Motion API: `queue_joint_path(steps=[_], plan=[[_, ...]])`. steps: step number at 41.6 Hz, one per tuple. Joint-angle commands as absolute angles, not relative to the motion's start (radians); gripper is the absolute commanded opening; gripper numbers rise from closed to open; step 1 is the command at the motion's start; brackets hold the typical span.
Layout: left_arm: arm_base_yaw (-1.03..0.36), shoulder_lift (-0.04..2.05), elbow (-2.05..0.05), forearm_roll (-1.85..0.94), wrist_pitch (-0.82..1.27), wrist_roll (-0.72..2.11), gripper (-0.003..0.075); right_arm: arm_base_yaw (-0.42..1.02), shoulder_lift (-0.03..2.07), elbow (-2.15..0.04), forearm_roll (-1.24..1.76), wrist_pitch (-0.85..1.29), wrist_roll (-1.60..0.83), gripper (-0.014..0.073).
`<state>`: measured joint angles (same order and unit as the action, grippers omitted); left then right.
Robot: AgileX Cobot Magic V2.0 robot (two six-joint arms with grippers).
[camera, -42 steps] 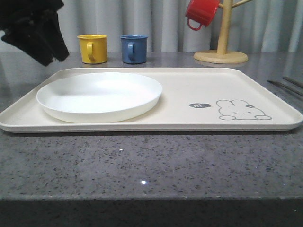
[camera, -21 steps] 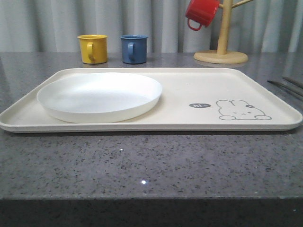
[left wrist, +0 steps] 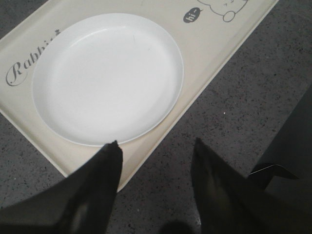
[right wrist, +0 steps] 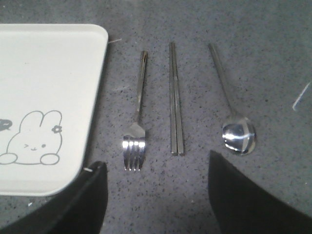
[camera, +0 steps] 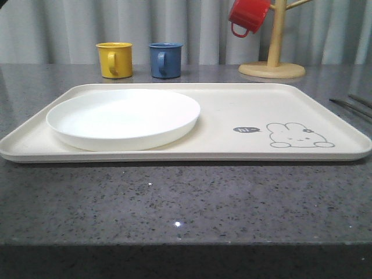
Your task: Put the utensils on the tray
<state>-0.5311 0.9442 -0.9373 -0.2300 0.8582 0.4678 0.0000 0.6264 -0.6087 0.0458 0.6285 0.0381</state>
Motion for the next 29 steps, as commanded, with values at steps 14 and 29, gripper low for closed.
queue_joint_path(steps=[14, 29], plan=[[-0.538, 0.928, -0.952, -0.246, 0.793, 0.459, 0.0338, 0.074, 0.996, -0.935, 0.049, 0.883, 0.015, 0.0475], [-0.538, 0.928, -0.952, -0.246, 0.791, 0.459, 0.0338, 0.074, 1.325, -1.147, 0.049, 0.955, 0.015, 0.0415]])
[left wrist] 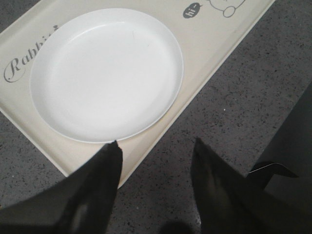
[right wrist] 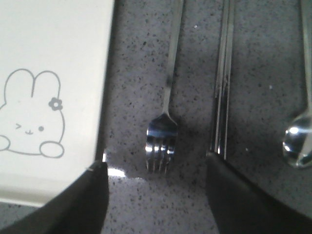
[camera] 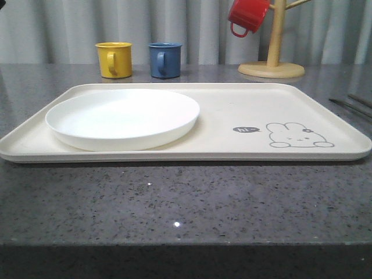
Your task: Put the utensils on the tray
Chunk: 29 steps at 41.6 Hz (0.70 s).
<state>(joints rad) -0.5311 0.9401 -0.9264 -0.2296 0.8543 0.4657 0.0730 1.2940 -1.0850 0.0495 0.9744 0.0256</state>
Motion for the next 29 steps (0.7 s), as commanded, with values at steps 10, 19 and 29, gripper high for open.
queue_joint_path(steps=[10, 19, 29], plan=[[-0.538, 0.928, -0.952, -0.246, 0.791, 0.459, 0.0338, 0.074, 1.49, -1.242, 0.049, 0.955, 0.015, 0.0359], [-0.538, 0.928, -0.952, -0.246, 0.791, 0.459, 0.0338, 0.074, 1.588, -1.281, 0.049, 0.95, 0.015, 0.0359], [-0.538, 0.928, -0.952, -0.247, 0.791, 0.459, 0.0338, 0.074, 1.648, -1.291, 0.049, 0.952, 0.015, 0.0269]])
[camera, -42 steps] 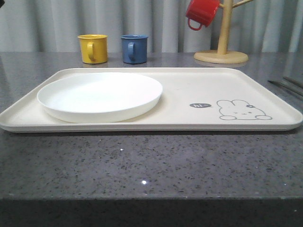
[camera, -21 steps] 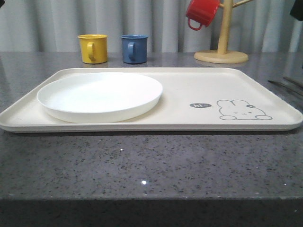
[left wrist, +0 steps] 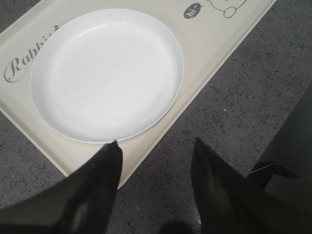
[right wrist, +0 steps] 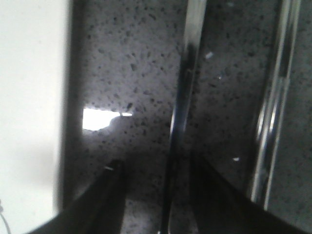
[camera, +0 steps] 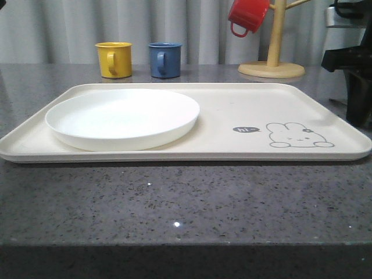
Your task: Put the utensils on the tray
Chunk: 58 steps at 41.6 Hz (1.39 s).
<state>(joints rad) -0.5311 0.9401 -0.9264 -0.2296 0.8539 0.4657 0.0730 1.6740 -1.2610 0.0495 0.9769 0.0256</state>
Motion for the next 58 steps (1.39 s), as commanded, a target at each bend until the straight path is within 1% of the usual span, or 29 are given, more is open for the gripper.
queue_joint_path(steps=[1, 4, 7, 10, 12, 21, 25, 28, 34, 38, 48, 55, 58], plan=[[-0.538, 0.928, -0.952, -0.247, 0.791, 0.459, 0.0338, 0.074, 1.65, -1.291, 0.049, 0.953, 0.015, 0.0242], [-0.538, 0.928, -0.952, -0.247, 0.791, 0.459, 0.0338, 0.074, 1.65, -1.291, 0.049, 0.952, 0.015, 0.0138], [-0.538, 0.928, -0.952, -0.247, 0.791, 0.459, 0.0338, 0.074, 1.65, -1.291, 0.049, 0.949, 0.015, 0.0054], [-0.538, 0.928, -0.952, -0.247, 0.791, 0.459, 0.0338, 0.074, 1.65, -1.291, 0.049, 0.95, 0.015, -0.0003], [-0.538, 0.928, -0.952, -0.247, 0.791, 0.459, 0.0338, 0.074, 1.648, -1.292, 0.049, 0.951, 0.015, -0.002], [-0.538, 0.928, -0.952, -0.247, 0.791, 0.459, 0.0338, 0.101, 1.609, -1.376, 0.07, 1.073, 0.015, -0.0017], [-0.538, 0.928, -0.952, -0.247, 0.791, 0.459, 0.0338, 0.154, 1.599, -1.44, 0.107, 1.149, 0.014, -0.0017], [-0.538, 0.928, -0.952, -0.247, 0.791, 0.459, 0.0338, 0.222, 1.598, -1.483, 0.12, 1.175, 0.014, -0.0017], [-0.538, 0.928, -0.952, -0.247, 0.791, 0.459, 0.0338, 0.343, 1.604, -1.508, 0.12, 1.146, 0.035, -0.0017], [-0.538, 0.928, -0.952, -0.247, 0.793, 0.459, 0.0338, 0.4, 1.63, -1.508, 0.12, 1.112, 0.144, -0.0017], [-0.538, 0.928, -0.952, -0.247, 0.793, 0.459, 0.0338, 0.446, 1.711, -1.508, 0.123, 1.036, 0.407, -0.0017], [-0.538, 0.928, -0.952, -0.247, 0.793, 0.459, 0.0338, 0.449, 1.757, -1.508, 0.138, 0.984, 0.46, -0.0011], [-0.538, 0.928, -0.952, -0.247, 0.793, 0.459, 0.0338, 0.449, 1.766, -1.508, 0.138, 0.967, 0.483, 0.0015]])
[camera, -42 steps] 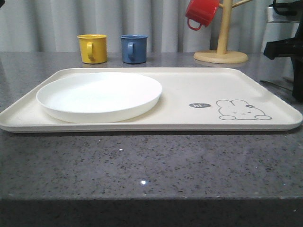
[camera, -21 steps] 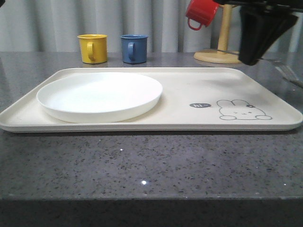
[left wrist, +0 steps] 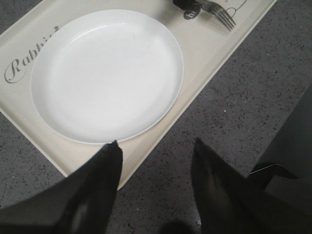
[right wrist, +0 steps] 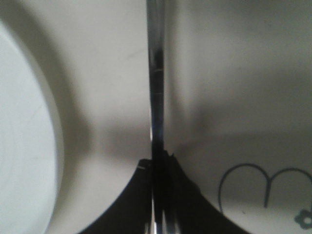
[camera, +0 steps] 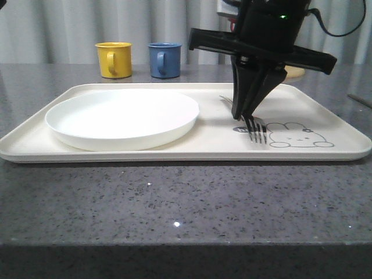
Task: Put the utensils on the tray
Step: 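Lower the fork onto the tray beside the plate with the right gripper, then grasp the chopsticks with the right gripper and lift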
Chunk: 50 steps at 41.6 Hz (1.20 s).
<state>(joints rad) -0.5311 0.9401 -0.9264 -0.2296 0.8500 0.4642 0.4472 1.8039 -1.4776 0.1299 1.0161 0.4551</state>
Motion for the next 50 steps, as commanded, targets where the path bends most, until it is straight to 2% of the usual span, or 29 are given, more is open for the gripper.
queue_joint_path(steps=[1, 9, 13, 18, 27, 36, 50], plan=[[-0.538, 0.928, -0.952, -0.247, 0.793, 0.459, 0.0338, 0.449, 1.768, -1.508, 0.138, 0.963, 0.488, 0.0024], [-0.538, 0.928, -0.952, -0.247, 0.793, 0.459, 0.0338, 0.449, 1.774, -1.508, 0.138, 0.949, 0.49, 0.0207], [-0.538, 0.928, -0.952, -0.247, 0.793, 0.459, 0.0338, 0.449, 1.754, -1.508, 0.125, 0.949, 0.488, 0.0257], [-0.538, 0.928, -0.952, -0.247, 0.793, 0.459, 0.0338, 0.449, 1.691, -1.508, 0.072, 0.957, 0.436, 0.0258], [-0.538, 0.928, -0.952, -0.247, 0.793, 0.459, 0.0338, 0.418, 1.538, -1.493, -0.129, 1.142, 0.329, 0.0258], [-0.538, 0.928, -0.952, -0.247, 0.793, 0.459, 0.0338, 0.245, 1.448, -1.443, -0.192, 1.214, 0.241, 0.0256], [-0.538, 0.928, -0.952, -0.247, 0.793, 0.459, 0.0338, 0.001, 1.503, -1.442, -0.037, 1.252, 0.03, 0.0256]])
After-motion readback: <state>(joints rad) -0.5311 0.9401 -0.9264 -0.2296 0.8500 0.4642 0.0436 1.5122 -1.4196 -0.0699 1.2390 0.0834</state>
